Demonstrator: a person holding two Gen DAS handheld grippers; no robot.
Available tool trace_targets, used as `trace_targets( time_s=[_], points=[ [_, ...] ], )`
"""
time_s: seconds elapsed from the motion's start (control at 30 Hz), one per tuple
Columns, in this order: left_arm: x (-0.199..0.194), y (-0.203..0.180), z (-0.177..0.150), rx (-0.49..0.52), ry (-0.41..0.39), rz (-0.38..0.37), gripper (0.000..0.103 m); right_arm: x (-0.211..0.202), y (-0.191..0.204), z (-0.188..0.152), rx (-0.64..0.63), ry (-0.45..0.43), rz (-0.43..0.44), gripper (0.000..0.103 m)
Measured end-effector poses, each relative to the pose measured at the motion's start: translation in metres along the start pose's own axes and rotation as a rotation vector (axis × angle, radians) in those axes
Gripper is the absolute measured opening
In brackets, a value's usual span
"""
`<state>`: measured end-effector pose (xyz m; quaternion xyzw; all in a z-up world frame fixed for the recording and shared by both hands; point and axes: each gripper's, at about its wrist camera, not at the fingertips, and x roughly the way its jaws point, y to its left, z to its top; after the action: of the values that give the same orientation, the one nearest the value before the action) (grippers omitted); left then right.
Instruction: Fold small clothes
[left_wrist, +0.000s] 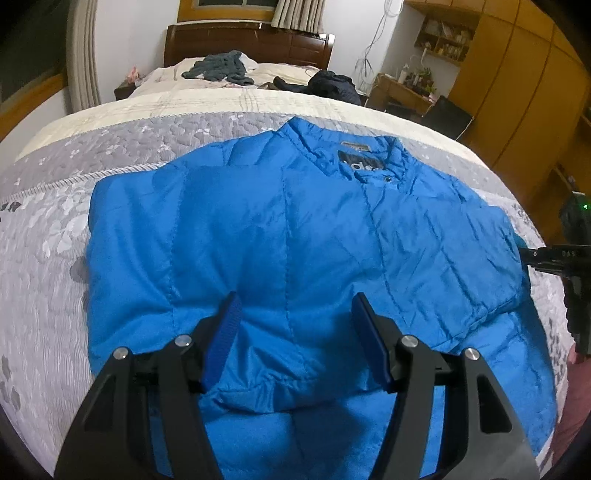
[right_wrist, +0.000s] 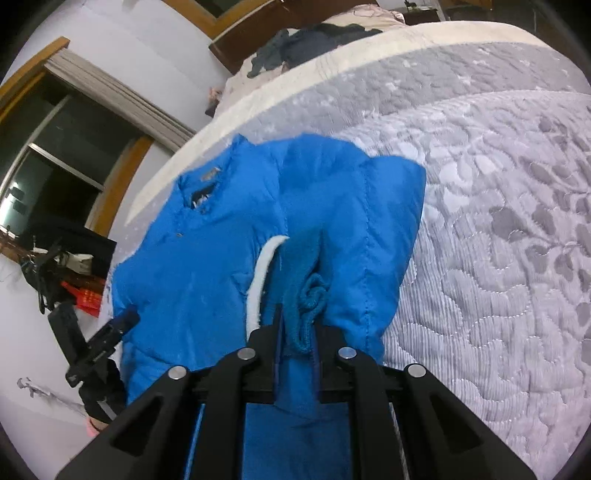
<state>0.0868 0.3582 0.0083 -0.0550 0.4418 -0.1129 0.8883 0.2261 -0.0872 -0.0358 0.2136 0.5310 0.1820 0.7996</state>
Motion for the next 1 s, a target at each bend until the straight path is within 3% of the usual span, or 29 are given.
trace_targets(
  time_s=[0.1, 0.2, 0.27, 0.37, 0.47, 0.57, 0.7, 0.9, 1.0],
  points=[
    [-0.007, -0.001, 0.001, -0.016, 0.003, 0.017, 0.062, -0.01, 0.009, -0.003, -0.03, -0.016, -0.022, 0.019],
    [-0.022, -0.006, 0.003, -0.027, -0.027, 0.011, 0.062, -0.035, 0.03, -0.009, -0.109, -0.104, -0.127, 0.021],
    [-0.03, -0.012, 0.005, -0.026, -0.044, 0.023, 0.064, -0.048, 0.049, -0.013, -0.159, -0.14, -0.13, 0.021],
    [-0.033, -0.023, 0.007, -0.015, -0.053, 0.022, 0.065, -0.043, 0.07, -0.016, -0.206, -0.11, -0.088, 0.021],
    [-0.022, -0.028, 0.003, 0.008, -0.028, 0.047, 0.065, -0.02, 0.078, -0.019, -0.226, -0.056, -0.11, 0.021],
    [-0.001, -0.024, -0.006, 0.032, 0.024, 0.097, 0.065, 0.001, 0.066, -0.022, -0.206, -0.021, -0.143, 0.018],
    [0.005, -0.02, -0.01, 0.045, 0.021, 0.089, 0.065, 0.013, 0.049, -0.021, -0.184, -0.01, -0.15, 0.019],
    [0.003, -0.019, -0.009, 0.026, 0.025, 0.087, 0.065, 0.011, 0.035, -0.021, -0.144, -0.02, -0.071, 0.019],
    [-0.013, -0.015, -0.012, -0.019, 0.024, 0.056, 0.065, -0.009, 0.036, -0.029, -0.154, -0.055, -0.019, 0.026]
  ],
)
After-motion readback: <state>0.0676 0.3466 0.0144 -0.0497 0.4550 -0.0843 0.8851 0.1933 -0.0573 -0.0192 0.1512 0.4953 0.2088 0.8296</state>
